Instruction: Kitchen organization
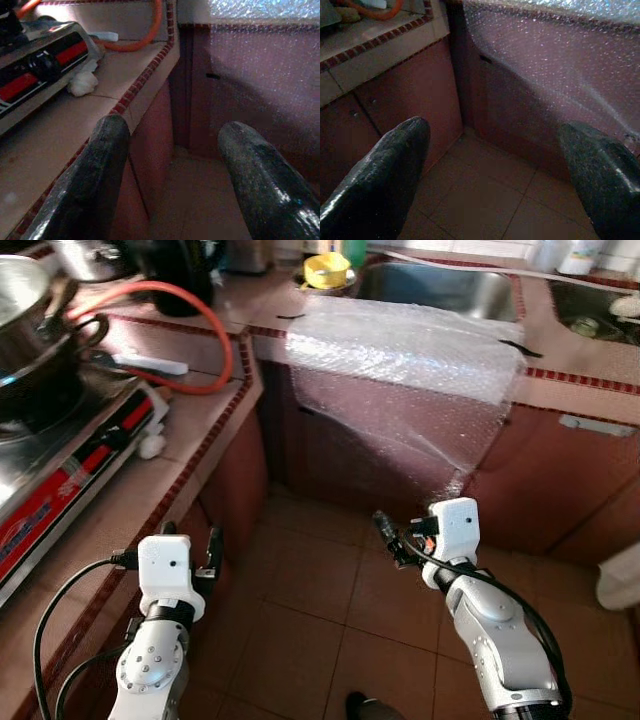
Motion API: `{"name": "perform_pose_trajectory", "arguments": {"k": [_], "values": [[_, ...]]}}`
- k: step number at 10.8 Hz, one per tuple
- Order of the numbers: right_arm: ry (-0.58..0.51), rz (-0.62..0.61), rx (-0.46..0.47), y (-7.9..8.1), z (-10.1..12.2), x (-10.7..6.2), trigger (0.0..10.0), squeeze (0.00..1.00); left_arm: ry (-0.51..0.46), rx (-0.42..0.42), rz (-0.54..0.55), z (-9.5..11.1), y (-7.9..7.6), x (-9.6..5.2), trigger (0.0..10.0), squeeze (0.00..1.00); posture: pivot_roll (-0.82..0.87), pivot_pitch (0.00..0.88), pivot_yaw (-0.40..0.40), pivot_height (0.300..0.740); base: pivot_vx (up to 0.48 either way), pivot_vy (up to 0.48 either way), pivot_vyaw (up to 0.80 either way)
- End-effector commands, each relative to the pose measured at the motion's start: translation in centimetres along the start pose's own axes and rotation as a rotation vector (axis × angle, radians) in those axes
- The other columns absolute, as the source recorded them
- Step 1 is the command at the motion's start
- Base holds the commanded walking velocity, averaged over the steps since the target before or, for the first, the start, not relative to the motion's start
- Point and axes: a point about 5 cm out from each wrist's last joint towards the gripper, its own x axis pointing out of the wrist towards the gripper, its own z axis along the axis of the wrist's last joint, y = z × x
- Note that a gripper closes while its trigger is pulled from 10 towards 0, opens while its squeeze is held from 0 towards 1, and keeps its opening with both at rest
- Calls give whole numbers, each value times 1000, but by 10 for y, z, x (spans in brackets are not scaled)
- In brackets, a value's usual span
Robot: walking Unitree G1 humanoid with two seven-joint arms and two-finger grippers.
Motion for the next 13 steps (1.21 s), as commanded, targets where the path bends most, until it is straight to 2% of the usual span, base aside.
{"name": "perform_pose_trajectory", "arguments": {"k": [1,9,13], "values": [[-4,0,1,0,0,0,10000,0,8,1,-3,-2,1,-2,10000,0,-102,122,51,740,0,0,-800],[-11,-9,-13,-4,2,3,10000,0,8,-24,-16,-4,0,-2,10000,0,-108,124,52,740,0,0,-800],[-38,2,-6,-3,5,3,10000,0,-15,-64,-62,-1,-5,-2,10000,0,-107,118,48,740,0,0,0]]}}
